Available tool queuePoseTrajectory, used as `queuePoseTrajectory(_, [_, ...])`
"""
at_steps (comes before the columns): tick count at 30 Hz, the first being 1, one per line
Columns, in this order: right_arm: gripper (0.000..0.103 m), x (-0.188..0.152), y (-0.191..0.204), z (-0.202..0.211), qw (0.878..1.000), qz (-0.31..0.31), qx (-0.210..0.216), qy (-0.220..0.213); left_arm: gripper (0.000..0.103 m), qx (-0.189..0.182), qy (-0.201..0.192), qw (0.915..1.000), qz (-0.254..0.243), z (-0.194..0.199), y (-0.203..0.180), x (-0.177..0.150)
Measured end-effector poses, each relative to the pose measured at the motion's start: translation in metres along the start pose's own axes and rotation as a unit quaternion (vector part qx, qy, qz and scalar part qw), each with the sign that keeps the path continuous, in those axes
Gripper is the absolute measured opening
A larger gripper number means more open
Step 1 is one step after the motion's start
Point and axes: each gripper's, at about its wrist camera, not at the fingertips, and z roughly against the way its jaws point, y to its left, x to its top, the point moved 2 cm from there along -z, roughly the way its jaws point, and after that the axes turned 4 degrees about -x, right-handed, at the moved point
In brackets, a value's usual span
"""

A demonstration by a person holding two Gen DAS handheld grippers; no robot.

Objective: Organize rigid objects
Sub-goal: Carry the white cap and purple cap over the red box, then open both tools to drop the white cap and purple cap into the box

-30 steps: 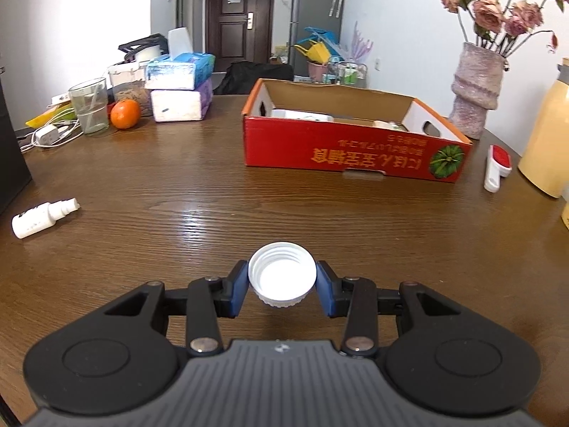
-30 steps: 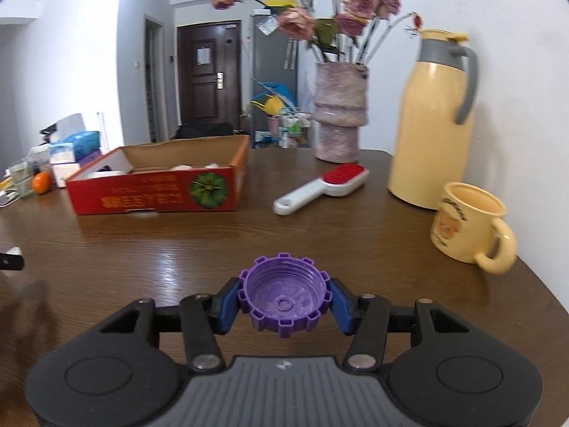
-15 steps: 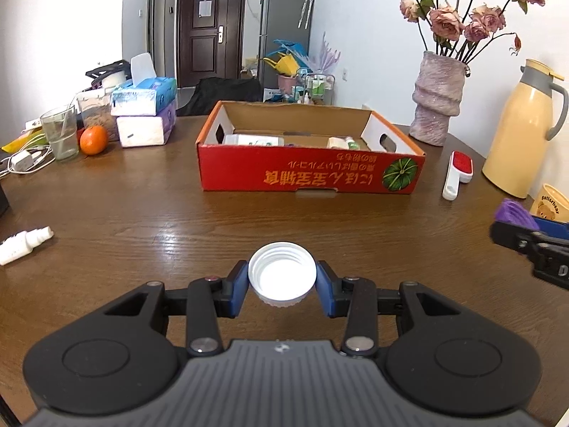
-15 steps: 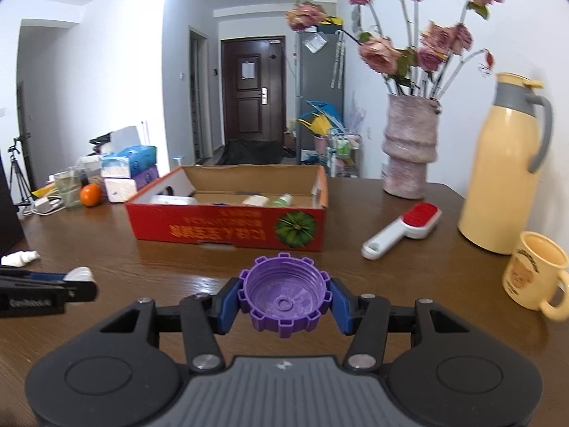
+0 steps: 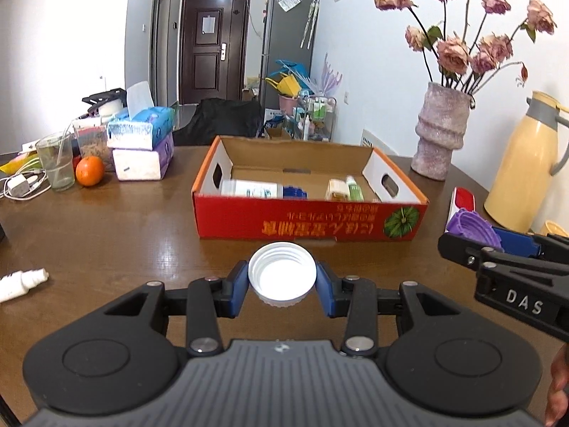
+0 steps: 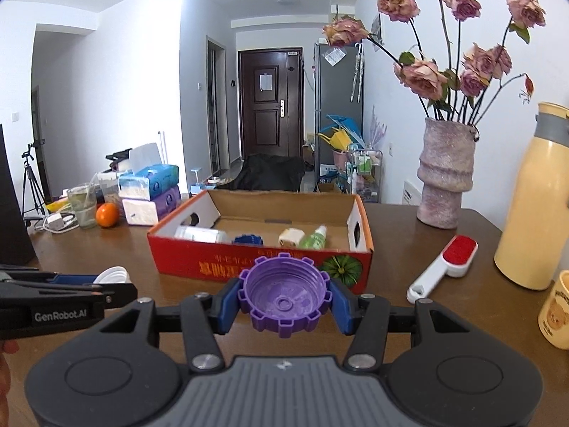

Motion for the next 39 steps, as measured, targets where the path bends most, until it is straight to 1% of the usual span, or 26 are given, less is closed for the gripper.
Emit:
queuePoseTrajectory(12, [0.052,0.031,0.009,-0.031,1.000,-0.006,-0.002,-0.020,0.041,0.010,-0.024,0.9996,0.015,-0.026,0.003,0.040])
queuePoseTrajectory(19, [0.052,0.043,0.010,-0.054,1.000,-0.011,-0.001,-0.028,0.041,0.023,-0.028,0.9991,0.024,-0.050,0.006,0.058])
queuePoseTrajectory(29, [0.052,0.055,0.008,-0.101,1.000,-0.012,0.001,-0.019,0.041,0.041,-0.027,0.9981,0.036,-0.097,0.011,0.083])
queuePoseTrajectory(39, [0.052,0.068,-0.002,-0.150,1.000,-0.017,-0.003,-0.007,0.041,0.050,-0.019,0.9983,0.024,-0.147,0.007,0.102])
